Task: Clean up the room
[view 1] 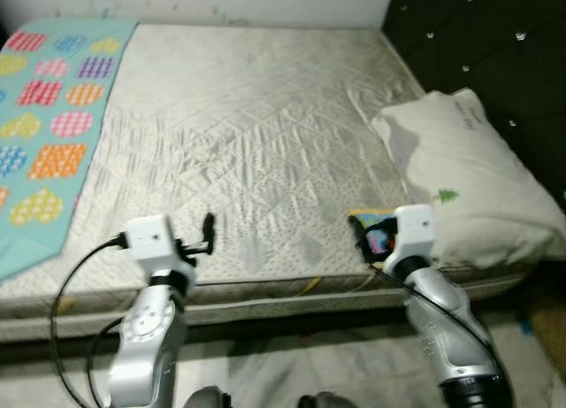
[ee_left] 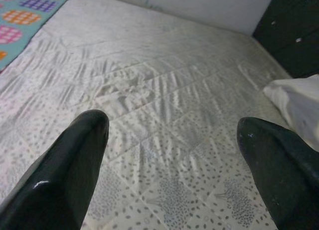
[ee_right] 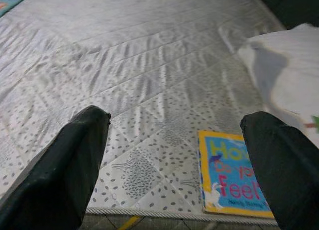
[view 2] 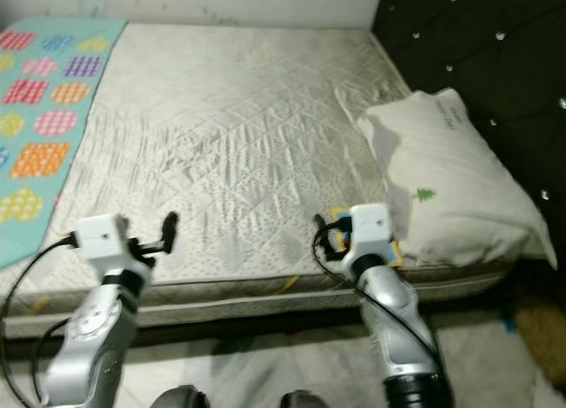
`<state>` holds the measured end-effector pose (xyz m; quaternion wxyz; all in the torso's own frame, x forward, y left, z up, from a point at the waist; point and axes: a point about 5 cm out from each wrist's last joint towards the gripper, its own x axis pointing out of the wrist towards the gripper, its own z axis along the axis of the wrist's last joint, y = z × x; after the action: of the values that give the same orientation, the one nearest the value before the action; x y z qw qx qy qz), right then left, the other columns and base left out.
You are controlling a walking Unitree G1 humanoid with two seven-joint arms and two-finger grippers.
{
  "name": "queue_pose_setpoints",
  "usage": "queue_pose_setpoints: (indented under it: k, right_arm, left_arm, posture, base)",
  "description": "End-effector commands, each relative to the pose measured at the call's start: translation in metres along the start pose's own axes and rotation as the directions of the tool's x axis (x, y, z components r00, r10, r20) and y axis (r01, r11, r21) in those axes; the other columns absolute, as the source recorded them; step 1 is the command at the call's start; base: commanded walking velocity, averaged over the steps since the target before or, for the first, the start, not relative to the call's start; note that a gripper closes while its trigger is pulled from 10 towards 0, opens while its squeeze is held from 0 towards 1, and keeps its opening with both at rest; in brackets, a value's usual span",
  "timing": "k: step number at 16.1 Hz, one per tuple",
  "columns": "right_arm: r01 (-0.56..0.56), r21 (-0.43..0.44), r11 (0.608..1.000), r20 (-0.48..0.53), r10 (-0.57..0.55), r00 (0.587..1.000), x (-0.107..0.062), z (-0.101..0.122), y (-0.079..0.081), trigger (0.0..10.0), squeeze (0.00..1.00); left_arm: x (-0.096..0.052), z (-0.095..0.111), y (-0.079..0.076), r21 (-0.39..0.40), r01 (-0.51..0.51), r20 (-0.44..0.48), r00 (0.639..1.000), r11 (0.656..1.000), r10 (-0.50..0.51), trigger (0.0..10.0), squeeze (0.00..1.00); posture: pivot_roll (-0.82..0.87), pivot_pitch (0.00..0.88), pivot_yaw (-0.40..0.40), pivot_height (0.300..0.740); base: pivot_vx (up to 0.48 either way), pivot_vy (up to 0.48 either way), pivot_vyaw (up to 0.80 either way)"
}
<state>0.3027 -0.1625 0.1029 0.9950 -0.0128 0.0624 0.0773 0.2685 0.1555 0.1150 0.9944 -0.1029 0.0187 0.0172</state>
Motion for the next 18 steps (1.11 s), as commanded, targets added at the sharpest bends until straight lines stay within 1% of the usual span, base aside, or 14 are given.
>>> queue_pose_setpoints:
  k: [1, 9, 10, 12, 18]
  right_arm:
    - [-0.001, 0.006, 1.0, 0.012, 0.001, 1.0, 0.001, 0.0023, 0.0031, 10.0, 0.0]
    - [-0.015, -0.012, 1.0, 0.013, 0.015, 1.0, 0.0016, 0.0015, 0.0059, 10.0, 0.0]
    - [-0.016, -0.013, 1.0, 0.012, 0.016, 1.0, 0.0019, 0.0015, 0.006, 10.0, 0.0]
    - [-0.017, -0.015, 1.0, 0.011, 0.018, 1.0, 0.0018, 0.0011, 0.006, 10.0, 0.0]
    - [-0.024, -0.017, 1.0, 0.013, 0.024, 1.0, 0.0031, 0.0011, 0.0074, 10.0, 0.0]
  left_arm:
    - [-0.0005, 0.0002, 0.0057, 0.012, -0.017, -0.003, 1.0, 1.0, 0.017, 10.0, 0.0]
    - [0.0005, 0.0023, 0.0055, 0.011, -0.018, 0.009, 1.0, 1.0, 0.018, 10.0, 0.0]
    - [0.0003, 0.0032, 0.0046, 0.026, 0.0, 0.014, 1.0, 1.0, -0.001, 10.0, 0.0]
    - [-0.0015, 0.0054, 0.0026, -0.009, 0.031, 0.031, 0.999, 0.999, -0.031, 10.0, 0.0]
    - [-0.0018, 0.0054, 0.0039, -0.023, 0.046, 0.031, 0.998, 0.999, -0.045, 10.0, 0.0]
  posture:
    - [-0.02, 0.149, -0.072, 0.74]
    - [-0.02, 0.145, -0.072, 0.74]
    - [-0.02, 0.147, -0.071, 0.74]
    - [-0.02, 0.147, -0.07, 0.74]
    - [-0.02, 0.14, -0.072, 0.74]
  base:
    - [0.0, 0.439, 0.0]
    - [0.0, 0.463, 0.0]
    - [0.0, 0.0, 0.0]
    - [0.12, 0.0, 0.0]
    - [0.389, 0.0, 0.0]
